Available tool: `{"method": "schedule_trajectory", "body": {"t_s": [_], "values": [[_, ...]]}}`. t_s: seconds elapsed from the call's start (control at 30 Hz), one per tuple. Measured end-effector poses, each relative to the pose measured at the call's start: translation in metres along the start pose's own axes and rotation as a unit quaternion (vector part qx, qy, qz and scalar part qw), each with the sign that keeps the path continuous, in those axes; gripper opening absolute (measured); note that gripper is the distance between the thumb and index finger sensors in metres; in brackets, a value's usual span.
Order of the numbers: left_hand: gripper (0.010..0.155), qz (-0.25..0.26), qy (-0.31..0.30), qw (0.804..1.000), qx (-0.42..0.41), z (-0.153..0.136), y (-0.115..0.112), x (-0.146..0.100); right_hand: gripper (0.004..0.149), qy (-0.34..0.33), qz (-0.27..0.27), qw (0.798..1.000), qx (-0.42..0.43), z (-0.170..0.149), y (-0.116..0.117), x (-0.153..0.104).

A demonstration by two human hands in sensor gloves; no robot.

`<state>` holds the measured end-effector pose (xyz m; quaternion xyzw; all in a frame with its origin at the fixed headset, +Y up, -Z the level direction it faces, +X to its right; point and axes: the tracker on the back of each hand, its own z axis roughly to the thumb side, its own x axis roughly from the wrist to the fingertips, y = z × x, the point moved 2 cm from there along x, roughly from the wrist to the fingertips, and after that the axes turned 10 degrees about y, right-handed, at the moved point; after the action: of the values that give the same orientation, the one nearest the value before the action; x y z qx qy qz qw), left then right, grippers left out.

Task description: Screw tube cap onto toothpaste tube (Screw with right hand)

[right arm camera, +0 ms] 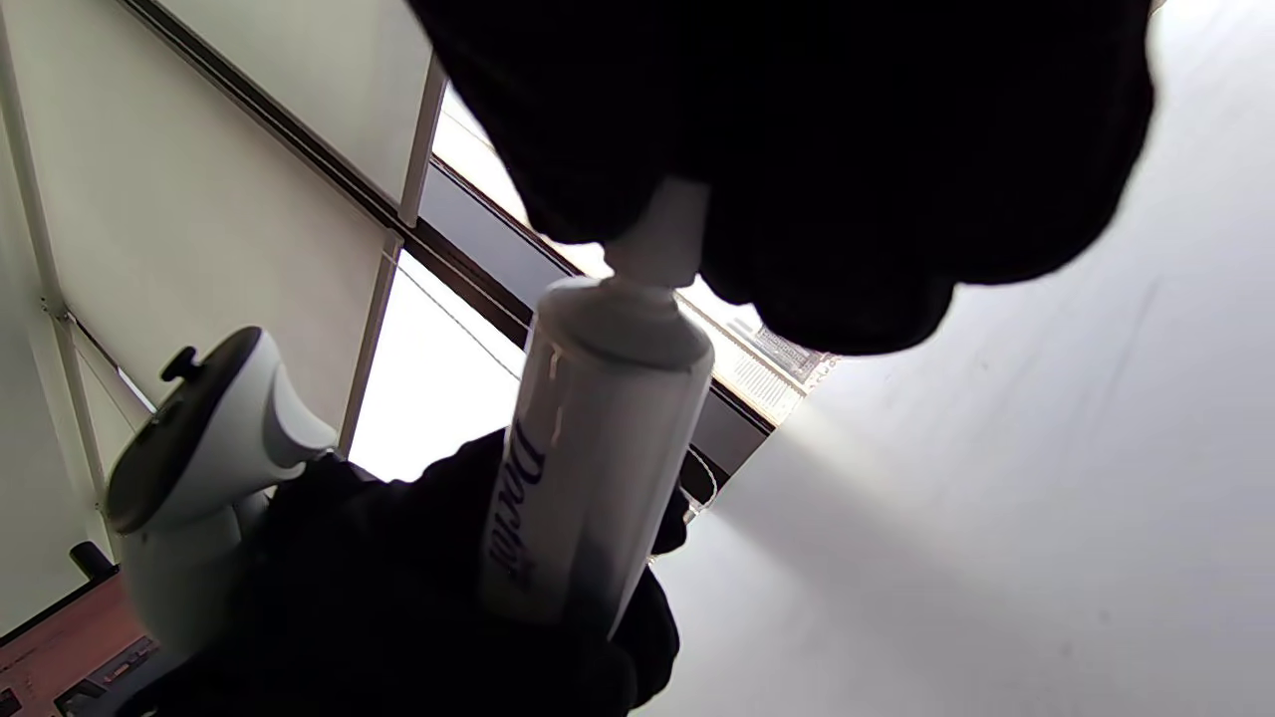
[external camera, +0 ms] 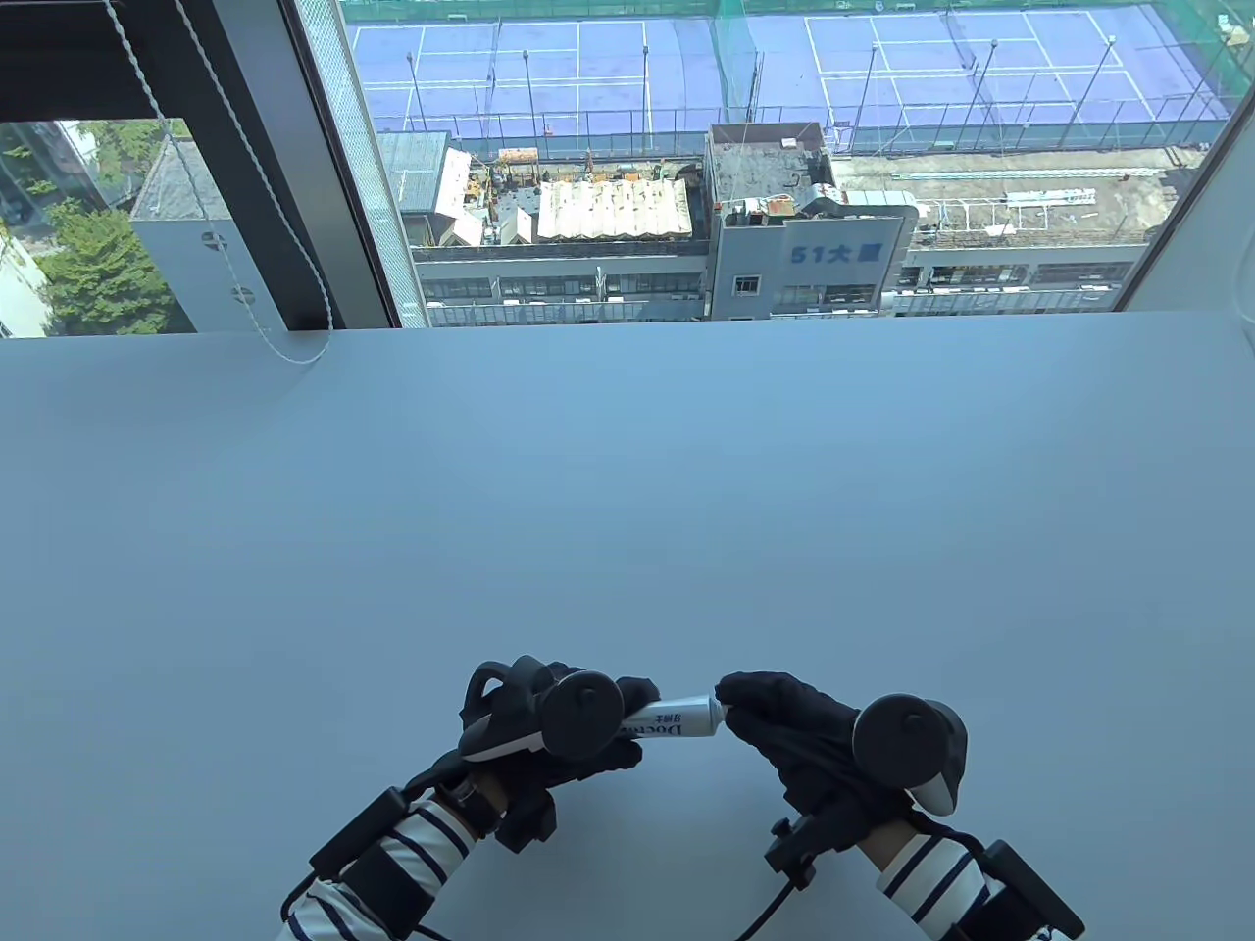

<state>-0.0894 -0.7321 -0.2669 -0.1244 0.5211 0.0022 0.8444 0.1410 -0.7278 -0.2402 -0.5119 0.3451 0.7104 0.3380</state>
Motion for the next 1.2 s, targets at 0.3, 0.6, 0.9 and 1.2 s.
{"method": "schedule_trajectory", "body": {"t_s": [0.3, 0.6, 0.9, 1.2], "values": [[0.080, 0.009, -0.002, 1.000, 0.003, 0.008, 0.001, 0.000, 0.037, 0.011, -0.008, 1.000, -0.018, -0.005, 0.001, -0.002], [0.080, 0.018, -0.001, 1.000, 0.004, 0.009, 0.002, 0.000, 0.053, 0.013, 0.004, 1.000, 0.016, -0.011, 0.002, -0.002], [0.080, 0.025, 0.005, 1.000, -0.001, 0.006, 0.002, 0.000, 0.044, 0.001, 0.052, 0.999, 0.016, -0.009, 0.010, -0.002], [0.080, 0.018, 0.000, 1.000, -0.001, 0.007, 0.000, 0.000, 0.063, 0.045, 0.041, 0.998, 0.013, -0.017, 0.007, -0.002]]}}
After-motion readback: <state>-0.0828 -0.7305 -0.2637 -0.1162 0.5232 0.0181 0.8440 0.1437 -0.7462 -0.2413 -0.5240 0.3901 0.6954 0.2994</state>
